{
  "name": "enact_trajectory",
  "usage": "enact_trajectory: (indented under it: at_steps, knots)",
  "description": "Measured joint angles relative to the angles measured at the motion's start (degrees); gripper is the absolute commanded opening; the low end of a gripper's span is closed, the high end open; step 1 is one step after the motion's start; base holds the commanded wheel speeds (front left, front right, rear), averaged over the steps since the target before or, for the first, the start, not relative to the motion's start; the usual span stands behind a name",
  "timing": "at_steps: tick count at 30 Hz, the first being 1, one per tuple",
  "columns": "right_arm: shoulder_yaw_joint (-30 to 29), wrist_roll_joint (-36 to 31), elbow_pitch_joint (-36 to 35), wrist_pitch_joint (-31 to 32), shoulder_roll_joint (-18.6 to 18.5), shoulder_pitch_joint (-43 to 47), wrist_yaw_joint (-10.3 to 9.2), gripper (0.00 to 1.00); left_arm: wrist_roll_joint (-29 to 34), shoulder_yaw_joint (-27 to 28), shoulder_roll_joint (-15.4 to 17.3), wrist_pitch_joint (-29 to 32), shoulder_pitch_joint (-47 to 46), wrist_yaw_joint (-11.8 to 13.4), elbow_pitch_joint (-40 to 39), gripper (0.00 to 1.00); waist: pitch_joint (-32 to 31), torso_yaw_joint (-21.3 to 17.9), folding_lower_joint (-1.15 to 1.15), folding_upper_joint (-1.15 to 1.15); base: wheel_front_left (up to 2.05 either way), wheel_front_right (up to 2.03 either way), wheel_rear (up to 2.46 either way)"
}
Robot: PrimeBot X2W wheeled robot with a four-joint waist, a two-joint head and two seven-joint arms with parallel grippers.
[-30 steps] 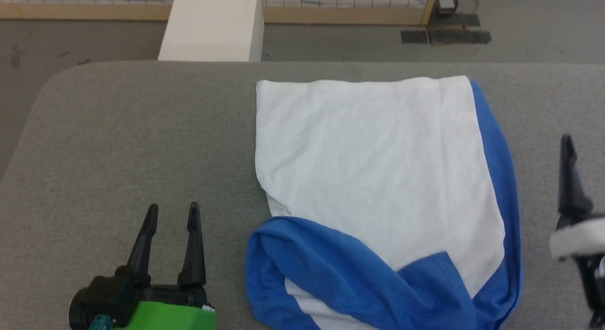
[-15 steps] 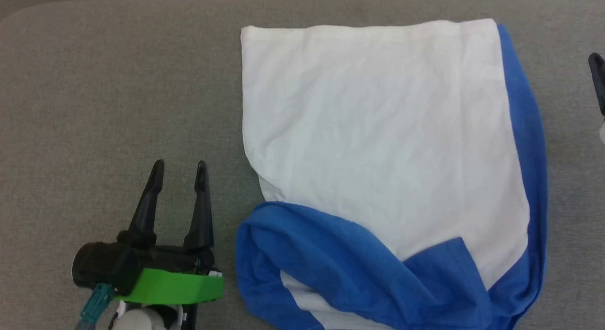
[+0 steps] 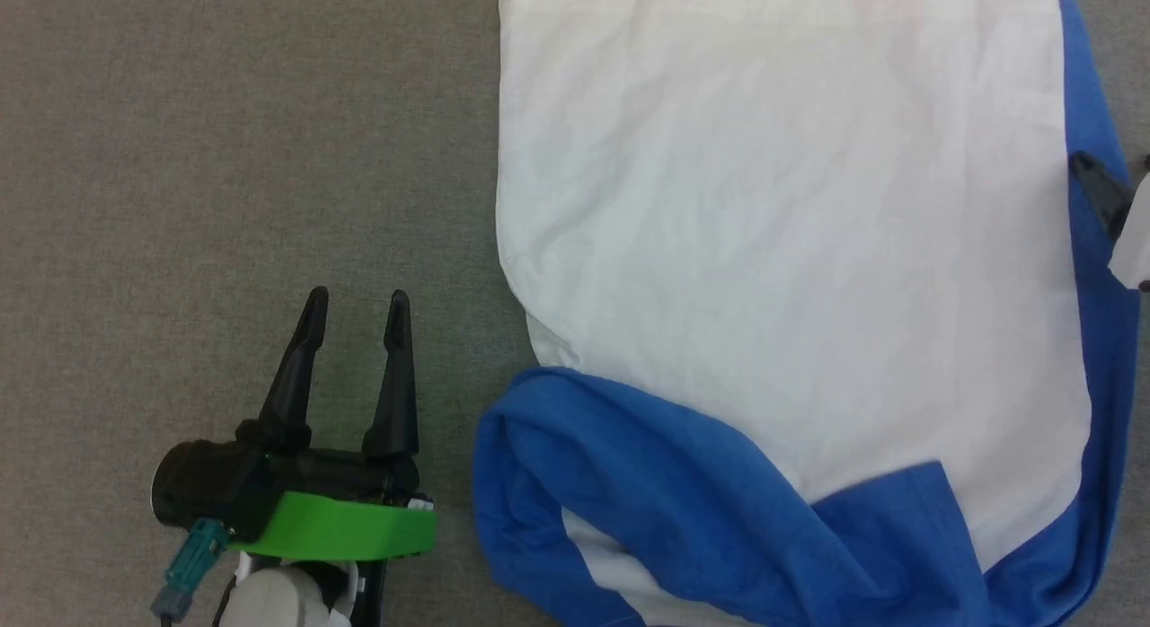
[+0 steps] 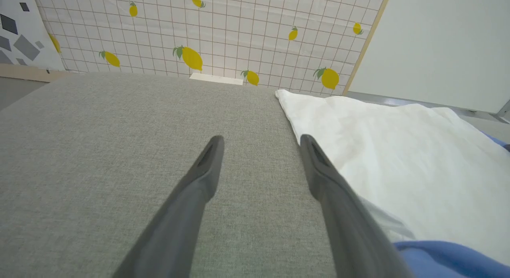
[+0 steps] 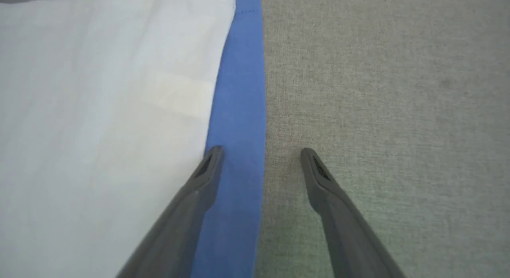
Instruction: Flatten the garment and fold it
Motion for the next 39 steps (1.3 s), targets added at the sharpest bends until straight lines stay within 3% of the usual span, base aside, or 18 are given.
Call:
enact_trajectory:
  at_steps: [9,10,11,12,13,14,19,25,29,39]
  knots:
    - [2.0,1.4,-0.37,4.79,-2.36,-1.18,0.0,1.0,0.0,-0.04,-0.2,0.0,-0.48,-0.49,0.81,1.0,1.54,0.93,-0.01,0.0,0.0,0.0,0.0]
    - [2.63,1.79,-0.64,5.88,-2.82,-1.36,-0.02,0.83,0.0,-0.04,-0.21,0.0,-0.51,-0.52,0.93,1.0,1.67,1.0,0.0,0.0,0.0,0.0,0.0]
    - [3.49,2.3,-1.0,7.02,-3.45,-1.54,-0.02,0.58,0.0,-0.05,-0.22,0.0,-0.56,-0.53,1.03,1.0,1.78,1.06,0.0,0.0,0.0,0.0,0.0]
    - [4.22,2.91,-1.3,8.0,-3.92,-1.7,-0.02,0.43,0.0,-0.07,-0.24,0.0,-0.64,-0.54,1.1,1.0,1.85,1.11,0.0,0.0,0.0,0.0,0.0]
    - [5.33,3.76,-1.72,9.22,-4.58,-1.85,-0.02,0.17,0.0,-0.07,-0.25,0.0,-0.79,-0.67,1.22,1.0,1.92,1.16,0.0,0.0,0.0,0.0,0.0]
    - [6.32,4.44,-2.23,10.17,-5.22,-1.94,-0.01,0.0,-0.01,-0.09,-0.26,0.0,-0.94,-0.69,1.32,1.0,1.96,1.19,0.0,0.0,0.0,0.0,0.0]
    - [8.29,5.59,-3.31,11.28,-6.36,-2.13,-0.01,0.0,-0.14,-0.2,-0.32,0.0,-1.25,-0.87,2.09,1.0,1.72,1.13,0.0,0.0,0.0,0.0,0.0]
    - [7.44,5.17,-2.5,7.95,-6.6,-1.17,0.0,0.0,-0.31,-0.03,-0.38,0.0,-1.48,-0.96,2.99,1.0,0.31,0.9,0.0,0.0,0.0,0.0,0.0]
    - [0.31,4.21,-0.31,-0.11,-3.61,1.55,0.0,0.0,-0.32,0.9,-0.44,0.0,-0.62,-0.96,3.86,1.0,-3.94,0.09,0.0,0.0,0.0,0.0,0.0]
    - [-11.36,4.88,-0.68,-5.56,-0.24,11.72,0.0,0.0,-0.32,2.38,-0.49,0.0,5.5,-0.87,4.38,1.0,-12.65,-0.84,-0.01,0.0,0.0,0.0,0.0]
